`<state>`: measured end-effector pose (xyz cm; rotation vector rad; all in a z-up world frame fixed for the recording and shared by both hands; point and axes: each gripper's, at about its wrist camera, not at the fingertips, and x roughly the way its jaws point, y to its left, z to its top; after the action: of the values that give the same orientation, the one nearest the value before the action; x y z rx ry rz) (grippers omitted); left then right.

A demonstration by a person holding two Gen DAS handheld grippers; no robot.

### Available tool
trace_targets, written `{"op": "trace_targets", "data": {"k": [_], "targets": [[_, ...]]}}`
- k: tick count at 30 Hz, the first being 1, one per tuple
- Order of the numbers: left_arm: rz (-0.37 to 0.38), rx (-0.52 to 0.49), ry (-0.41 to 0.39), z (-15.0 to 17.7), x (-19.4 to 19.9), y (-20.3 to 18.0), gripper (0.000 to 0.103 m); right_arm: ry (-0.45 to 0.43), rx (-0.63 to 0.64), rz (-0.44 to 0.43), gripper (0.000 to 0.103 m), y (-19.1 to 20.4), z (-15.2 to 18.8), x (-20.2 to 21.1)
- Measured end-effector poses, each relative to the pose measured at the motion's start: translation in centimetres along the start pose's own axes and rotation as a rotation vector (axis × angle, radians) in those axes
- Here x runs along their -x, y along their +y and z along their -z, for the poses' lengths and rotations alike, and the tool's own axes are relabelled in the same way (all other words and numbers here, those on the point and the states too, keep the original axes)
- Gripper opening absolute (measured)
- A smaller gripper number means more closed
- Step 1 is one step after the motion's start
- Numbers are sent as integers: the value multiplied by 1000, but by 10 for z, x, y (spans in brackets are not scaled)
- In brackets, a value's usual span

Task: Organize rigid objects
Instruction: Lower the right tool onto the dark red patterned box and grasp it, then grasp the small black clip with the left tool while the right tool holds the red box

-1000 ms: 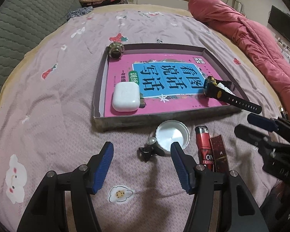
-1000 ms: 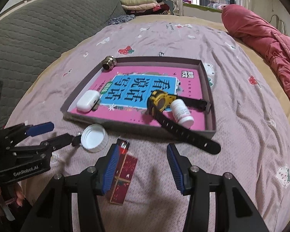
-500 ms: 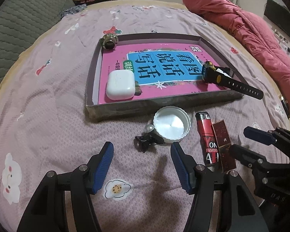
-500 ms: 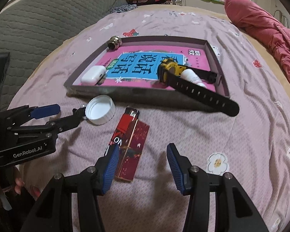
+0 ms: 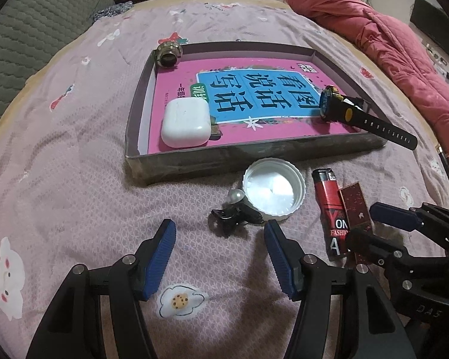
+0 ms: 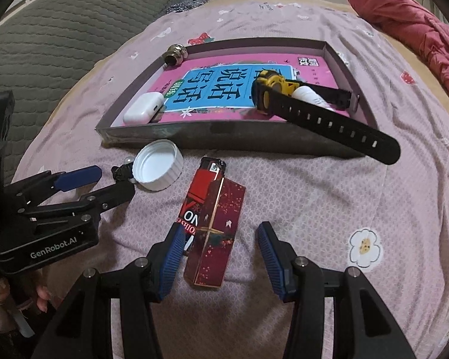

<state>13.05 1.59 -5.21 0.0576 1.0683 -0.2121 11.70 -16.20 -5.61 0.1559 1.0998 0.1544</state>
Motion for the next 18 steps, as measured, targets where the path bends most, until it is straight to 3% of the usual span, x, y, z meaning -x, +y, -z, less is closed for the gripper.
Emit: {"op": "trace_targets", "data": {"k": [7, 11, 18], "targets": [[-3, -10, 2, -2, -8, 2, 63, 20, -16, -38, 50, 0, -2, -5], [13, -20, -4, -1, -9, 5, 63, 26, -16, -67, 34, 1, -2, -7], [63, -41, -1, -4, -12, 11, 63, 30, -38, -100, 27, -8, -1, -3]]}}
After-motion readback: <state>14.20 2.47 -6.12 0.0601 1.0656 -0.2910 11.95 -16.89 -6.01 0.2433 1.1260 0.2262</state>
